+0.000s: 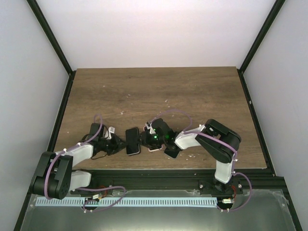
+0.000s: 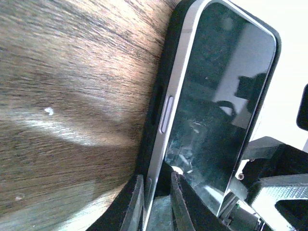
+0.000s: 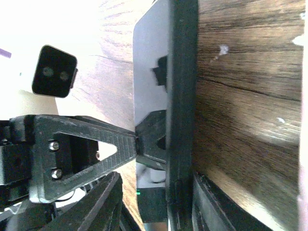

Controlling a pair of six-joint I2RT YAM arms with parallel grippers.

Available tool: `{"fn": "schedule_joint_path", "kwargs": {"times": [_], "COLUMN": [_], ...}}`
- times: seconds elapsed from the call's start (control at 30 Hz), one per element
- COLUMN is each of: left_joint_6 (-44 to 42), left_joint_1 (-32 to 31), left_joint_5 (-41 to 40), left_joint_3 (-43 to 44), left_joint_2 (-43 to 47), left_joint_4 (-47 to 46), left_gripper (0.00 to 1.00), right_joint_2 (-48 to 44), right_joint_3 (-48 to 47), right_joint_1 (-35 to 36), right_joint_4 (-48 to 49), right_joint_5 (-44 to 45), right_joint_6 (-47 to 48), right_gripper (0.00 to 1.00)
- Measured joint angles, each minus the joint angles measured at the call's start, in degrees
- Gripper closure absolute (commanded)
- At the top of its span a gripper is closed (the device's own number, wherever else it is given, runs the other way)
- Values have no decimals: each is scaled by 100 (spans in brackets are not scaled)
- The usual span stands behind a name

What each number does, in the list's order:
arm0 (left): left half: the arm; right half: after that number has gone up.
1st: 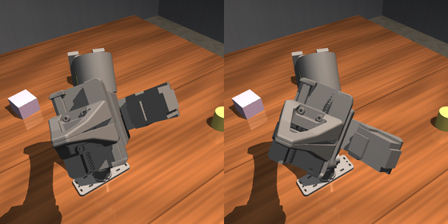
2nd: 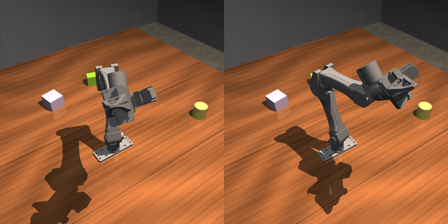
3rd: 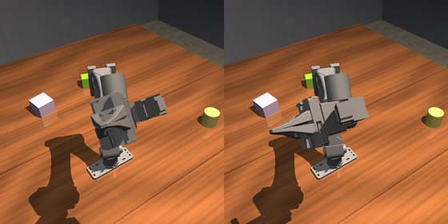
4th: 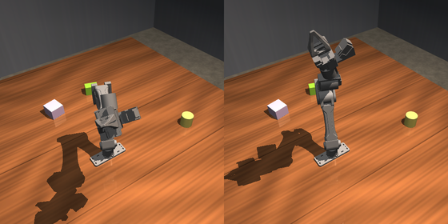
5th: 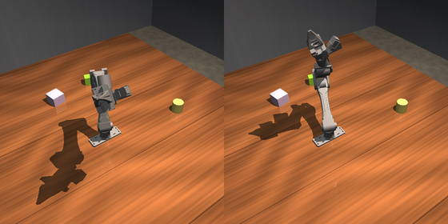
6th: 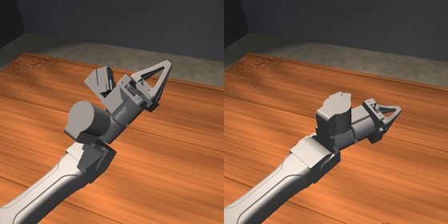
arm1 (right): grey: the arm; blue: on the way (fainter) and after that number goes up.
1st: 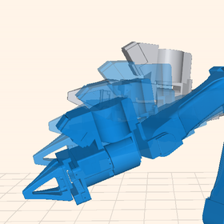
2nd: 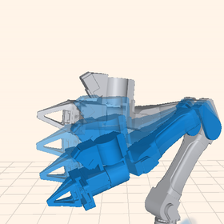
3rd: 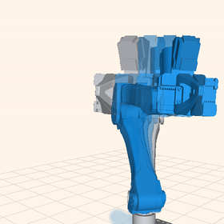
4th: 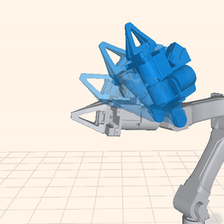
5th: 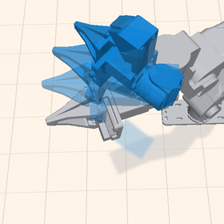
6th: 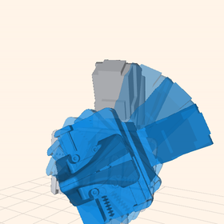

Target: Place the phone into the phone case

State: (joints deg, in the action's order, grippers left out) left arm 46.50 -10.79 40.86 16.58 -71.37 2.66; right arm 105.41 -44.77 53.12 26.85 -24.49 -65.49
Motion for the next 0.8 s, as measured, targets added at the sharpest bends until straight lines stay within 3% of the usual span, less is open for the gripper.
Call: {"fn": "schedule_joint_path", "kwargs": {"times": [0.13,0.3,0.5,0.7,0.8], "left_joint_6": [20,31,4,33,17], "left_joint_1": [0,4,-13,-52,-48], "left_joint_5": [35,83,87,164,197], "left_joint_3": [0,2,24,33,129], "left_joint_2": [-17,-55,-52,92,236], "left_joint_4": [-4,-20,61,262,533], "left_gripper": [76,75,75,63,52], "right_joint_2": [22,190,197,96,15], "right_joint_3": [42,42,24,-44,-48], "right_joint_1": [-11,-13,-2,42,63], "right_joint_4": [308,603,348,-2,-96], "right_joint_5": [-162,-413,-431,-385,-396], "right_joint_6": [4,9,133,282,289], "right_gripper": [63,64,80,91,93]}}
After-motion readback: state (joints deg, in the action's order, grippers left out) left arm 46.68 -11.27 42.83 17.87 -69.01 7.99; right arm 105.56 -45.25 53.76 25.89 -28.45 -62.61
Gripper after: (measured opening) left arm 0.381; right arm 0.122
